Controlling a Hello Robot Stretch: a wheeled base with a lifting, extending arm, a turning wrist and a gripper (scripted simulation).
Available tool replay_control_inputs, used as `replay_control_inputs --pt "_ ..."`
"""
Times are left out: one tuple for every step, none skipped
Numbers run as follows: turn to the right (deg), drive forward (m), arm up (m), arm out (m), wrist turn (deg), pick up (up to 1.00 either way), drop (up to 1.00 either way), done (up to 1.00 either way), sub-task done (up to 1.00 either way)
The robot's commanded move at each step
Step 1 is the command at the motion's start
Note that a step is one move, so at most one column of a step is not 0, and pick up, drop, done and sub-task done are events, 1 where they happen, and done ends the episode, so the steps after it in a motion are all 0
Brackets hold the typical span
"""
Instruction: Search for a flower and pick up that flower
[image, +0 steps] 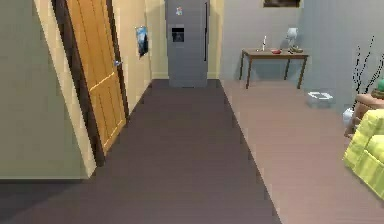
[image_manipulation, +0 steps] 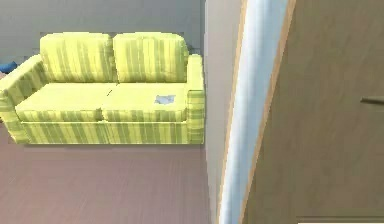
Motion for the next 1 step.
replay_control_inputs --pt "0.0 0.35 0.0 0.0 0.0 0.0 0.0 0.0 0.0"
